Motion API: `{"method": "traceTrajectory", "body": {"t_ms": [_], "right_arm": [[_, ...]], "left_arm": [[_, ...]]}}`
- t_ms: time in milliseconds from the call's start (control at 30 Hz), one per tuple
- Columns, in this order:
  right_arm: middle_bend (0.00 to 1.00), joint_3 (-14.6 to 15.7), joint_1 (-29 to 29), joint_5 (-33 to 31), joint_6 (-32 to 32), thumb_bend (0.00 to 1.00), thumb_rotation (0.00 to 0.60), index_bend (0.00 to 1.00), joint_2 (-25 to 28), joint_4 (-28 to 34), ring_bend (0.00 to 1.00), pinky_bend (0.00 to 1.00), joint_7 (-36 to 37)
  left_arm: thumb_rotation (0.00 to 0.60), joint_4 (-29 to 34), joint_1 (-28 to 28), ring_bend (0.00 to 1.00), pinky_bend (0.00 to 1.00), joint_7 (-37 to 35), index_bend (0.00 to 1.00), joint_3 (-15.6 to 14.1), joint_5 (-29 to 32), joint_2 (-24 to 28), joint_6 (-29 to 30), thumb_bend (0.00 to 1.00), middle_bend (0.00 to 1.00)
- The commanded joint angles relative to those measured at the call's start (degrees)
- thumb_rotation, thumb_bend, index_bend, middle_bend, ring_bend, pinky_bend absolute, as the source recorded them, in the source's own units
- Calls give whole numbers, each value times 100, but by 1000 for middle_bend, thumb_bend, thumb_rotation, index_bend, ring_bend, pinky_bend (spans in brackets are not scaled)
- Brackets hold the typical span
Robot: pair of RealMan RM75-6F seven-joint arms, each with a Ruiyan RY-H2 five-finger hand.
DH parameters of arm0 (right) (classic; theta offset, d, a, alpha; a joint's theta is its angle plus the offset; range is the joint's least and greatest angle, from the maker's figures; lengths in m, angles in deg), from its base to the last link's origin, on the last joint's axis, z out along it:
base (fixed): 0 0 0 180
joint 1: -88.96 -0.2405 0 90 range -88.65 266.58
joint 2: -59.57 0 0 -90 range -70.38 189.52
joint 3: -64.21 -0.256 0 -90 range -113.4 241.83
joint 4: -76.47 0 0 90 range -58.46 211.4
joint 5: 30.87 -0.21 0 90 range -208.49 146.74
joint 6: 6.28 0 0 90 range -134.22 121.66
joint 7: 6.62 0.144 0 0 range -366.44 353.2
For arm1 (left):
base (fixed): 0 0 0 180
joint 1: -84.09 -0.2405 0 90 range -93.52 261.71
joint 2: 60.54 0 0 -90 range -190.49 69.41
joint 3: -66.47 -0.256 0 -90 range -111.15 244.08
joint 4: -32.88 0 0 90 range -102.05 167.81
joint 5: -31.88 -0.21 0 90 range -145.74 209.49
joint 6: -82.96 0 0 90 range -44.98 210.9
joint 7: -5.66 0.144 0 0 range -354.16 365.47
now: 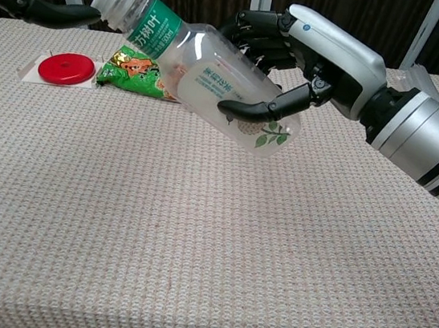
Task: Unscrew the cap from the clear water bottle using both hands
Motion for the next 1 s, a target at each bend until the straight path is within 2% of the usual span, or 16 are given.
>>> {"method": "traceTrajectory", "body": {"t_ms": [33,533,1000], "right_arm": [[581,2,-1,3,1,576,600,696,0,-3,498,635,9],[582,4,14,17,61,571,600,697,-23,-33,498,635,1],[585,-1,52,-30,52,571,600,703,35,-46,498,635,-93]], "left_arm": [[600,11,4,0,0,-2,404,3,3,1,-5,284,68],[600,34,19,0,0,-10,470,18,74,-53,-55,306,91],[600,-71,7,0,0,-181,477,27,52,-75,26,336,98]]}}
